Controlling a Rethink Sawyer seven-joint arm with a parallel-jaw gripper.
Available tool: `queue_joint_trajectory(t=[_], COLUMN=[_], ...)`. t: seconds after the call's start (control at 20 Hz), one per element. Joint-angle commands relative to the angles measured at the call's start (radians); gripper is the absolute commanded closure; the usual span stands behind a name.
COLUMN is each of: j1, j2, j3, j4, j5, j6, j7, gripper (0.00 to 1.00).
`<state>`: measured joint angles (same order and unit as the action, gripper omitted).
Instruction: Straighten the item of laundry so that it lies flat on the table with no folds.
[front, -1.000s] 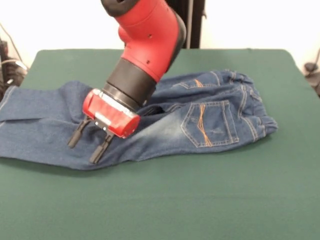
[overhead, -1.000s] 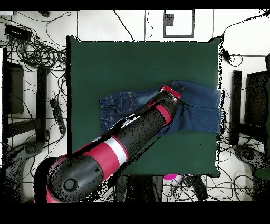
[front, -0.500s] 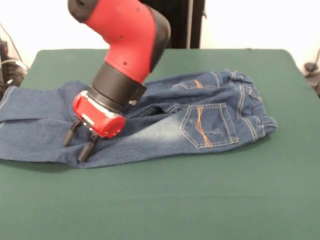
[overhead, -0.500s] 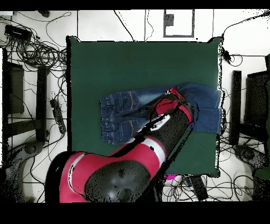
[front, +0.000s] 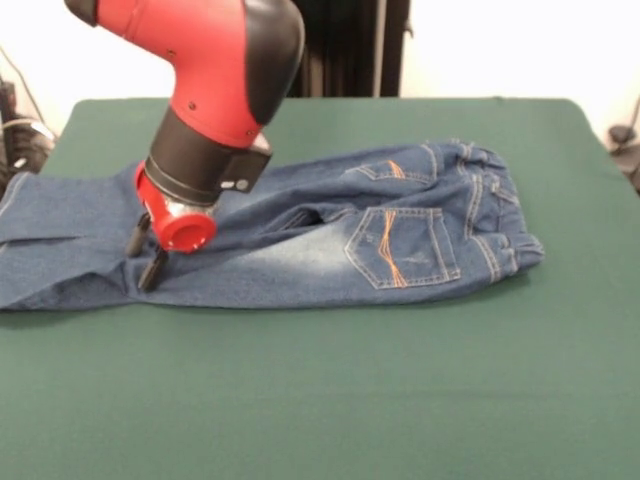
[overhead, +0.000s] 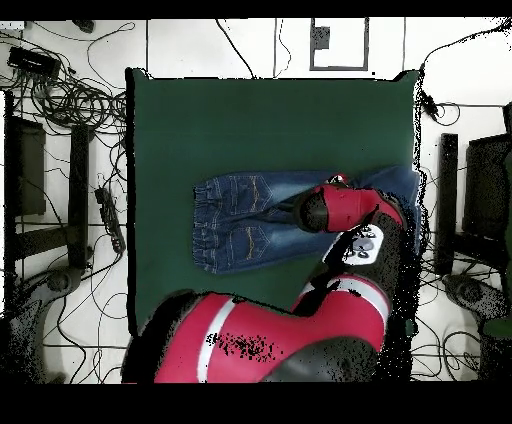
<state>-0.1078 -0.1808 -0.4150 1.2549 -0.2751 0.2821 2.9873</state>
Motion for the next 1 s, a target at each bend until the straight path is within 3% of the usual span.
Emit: queue_joint_trajectory(t=[0.05,0.25,0.5,0.6,0.85,1.0], j1=[0.005,0.016,0.123,0.134,0.027,0.027], j2=[-0.017,-0.017,0.038,0.038,-0.113,-0.156], j3=[0.249,0.253,0.12,0.116,0.301,0.318], j4=[0.11,0.107,0.04,0.044,0.186,0.222], j5=[-0.037,-0.086,-0.159,-0.167,-0.109,-0.079], j6=[0.159,0.035,-0.096,-0.113,0.098,0.178], j7=[-0.207,-0.166,-0.06,-0.043,-0.149,-0.14], gripper=[0.0,0.0,0.0,0.0,0.0,0.0])
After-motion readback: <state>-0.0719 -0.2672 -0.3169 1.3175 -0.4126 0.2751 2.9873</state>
